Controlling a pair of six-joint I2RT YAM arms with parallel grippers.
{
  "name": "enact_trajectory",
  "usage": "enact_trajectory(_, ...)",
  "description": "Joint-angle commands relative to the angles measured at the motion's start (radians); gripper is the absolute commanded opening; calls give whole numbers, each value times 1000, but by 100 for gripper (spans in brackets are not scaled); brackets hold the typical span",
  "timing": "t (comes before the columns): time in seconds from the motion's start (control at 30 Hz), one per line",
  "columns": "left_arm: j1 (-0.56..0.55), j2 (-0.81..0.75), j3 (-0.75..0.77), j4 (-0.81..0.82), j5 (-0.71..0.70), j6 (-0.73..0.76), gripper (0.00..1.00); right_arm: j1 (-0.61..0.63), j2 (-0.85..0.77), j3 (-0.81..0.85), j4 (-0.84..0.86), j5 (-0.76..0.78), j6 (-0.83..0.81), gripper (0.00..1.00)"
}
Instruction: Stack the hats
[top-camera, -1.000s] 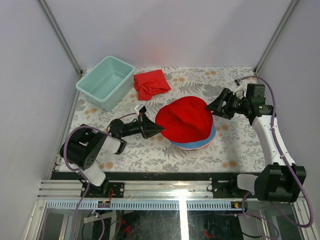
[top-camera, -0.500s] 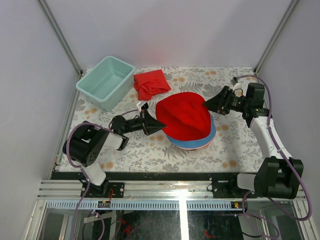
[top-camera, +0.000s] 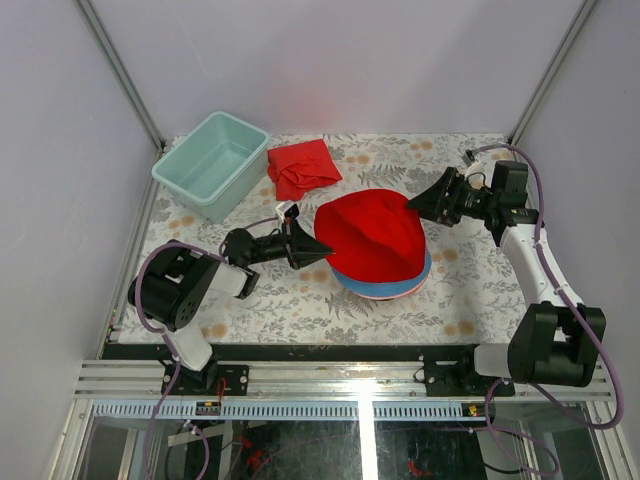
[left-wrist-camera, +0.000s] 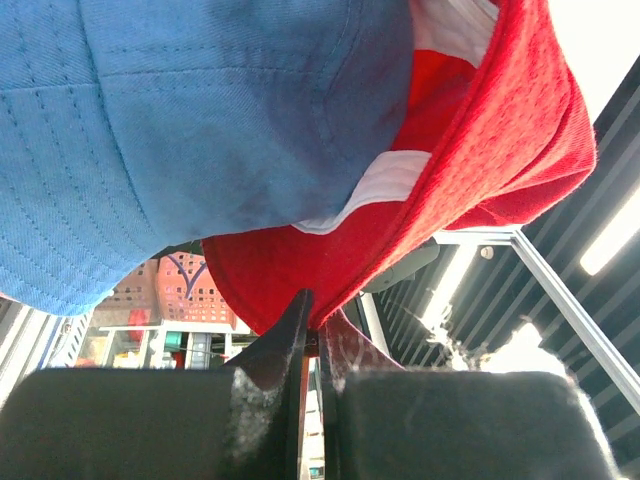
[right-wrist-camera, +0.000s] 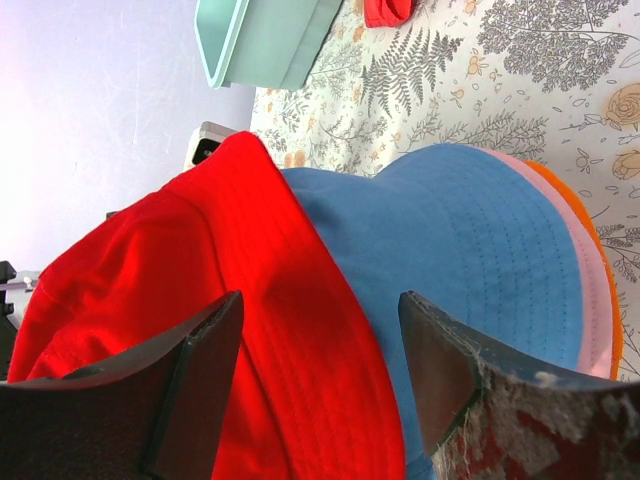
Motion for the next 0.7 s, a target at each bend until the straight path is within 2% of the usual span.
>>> enact_trajectory(0.0,6,9,12,58,22,-6,0,-5,28,30,78,-47,21,70)
enact_trajectory(0.13,5,12,14,60,21,-8,0,-5,37,-18,175,-75,82,69)
enact_trajectory(0.23,6,18,17,60,21,-9,0,-5,39,-53,241,-89,129,60)
enact_trajectory(0.3,5,22,19,60,19,-8,0,-4,37,-59,245,-92,137,47)
enact_trajectory(0.43,5,33,23,63,12,-7,0,-6,31,-54,205,-82,117,11)
enact_trajectory(0.5,6,38,22,64,12,-4,0,-7,24,-49,159,-60,85,0)
enact_trajectory(0.67,6,56,14,67,13,12,0,-30,-2,-73,115,-4,55,0)
